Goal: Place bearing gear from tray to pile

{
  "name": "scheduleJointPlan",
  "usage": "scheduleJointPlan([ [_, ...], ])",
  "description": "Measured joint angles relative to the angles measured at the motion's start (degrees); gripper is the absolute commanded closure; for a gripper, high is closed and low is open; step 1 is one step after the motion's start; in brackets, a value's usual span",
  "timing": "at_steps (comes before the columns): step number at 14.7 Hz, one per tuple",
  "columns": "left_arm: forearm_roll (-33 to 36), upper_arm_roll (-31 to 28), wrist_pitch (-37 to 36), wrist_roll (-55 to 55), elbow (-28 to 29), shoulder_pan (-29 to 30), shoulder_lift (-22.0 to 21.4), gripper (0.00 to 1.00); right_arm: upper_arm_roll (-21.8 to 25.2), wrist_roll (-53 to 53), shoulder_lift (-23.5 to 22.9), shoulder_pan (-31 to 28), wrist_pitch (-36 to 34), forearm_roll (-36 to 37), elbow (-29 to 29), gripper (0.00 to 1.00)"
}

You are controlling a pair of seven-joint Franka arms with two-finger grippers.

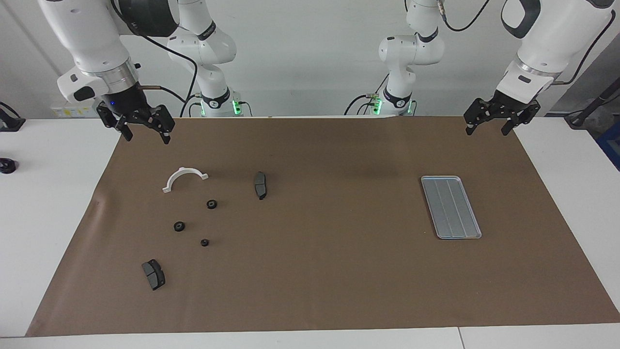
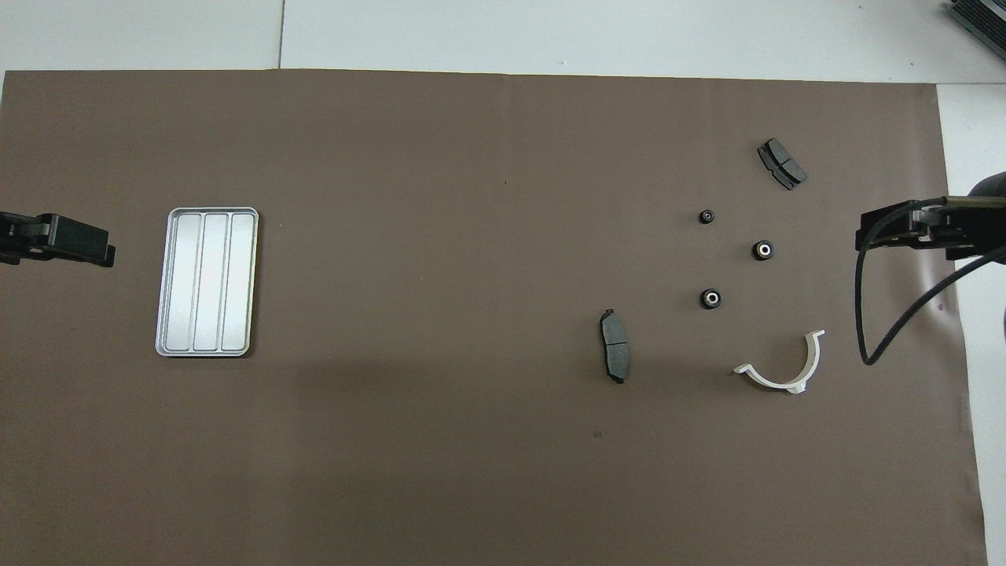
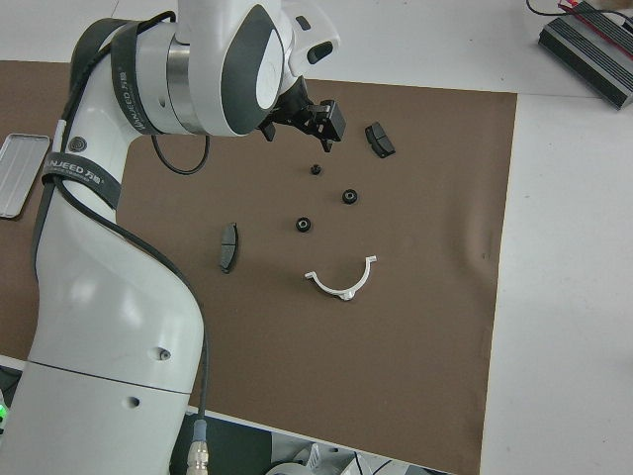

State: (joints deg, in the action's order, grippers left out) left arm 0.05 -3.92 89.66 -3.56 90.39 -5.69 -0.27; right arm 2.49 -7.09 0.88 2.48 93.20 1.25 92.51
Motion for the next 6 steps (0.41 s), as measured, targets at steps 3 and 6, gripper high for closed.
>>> scheduleJointPlan([
  [3,0.00,0.00,0.00,0.00,0.00,0.00,0.00,0.00,0.00,0.00,0.01,0.00,-2.50,0.09,-1.35,0.00],
  [6,0.00,0.00,0.00,0.00,0.00,0.00,0.00,0.00,0.00,0.00,0.01,0.00,-3.09,0.09,-1.91,0.00],
])
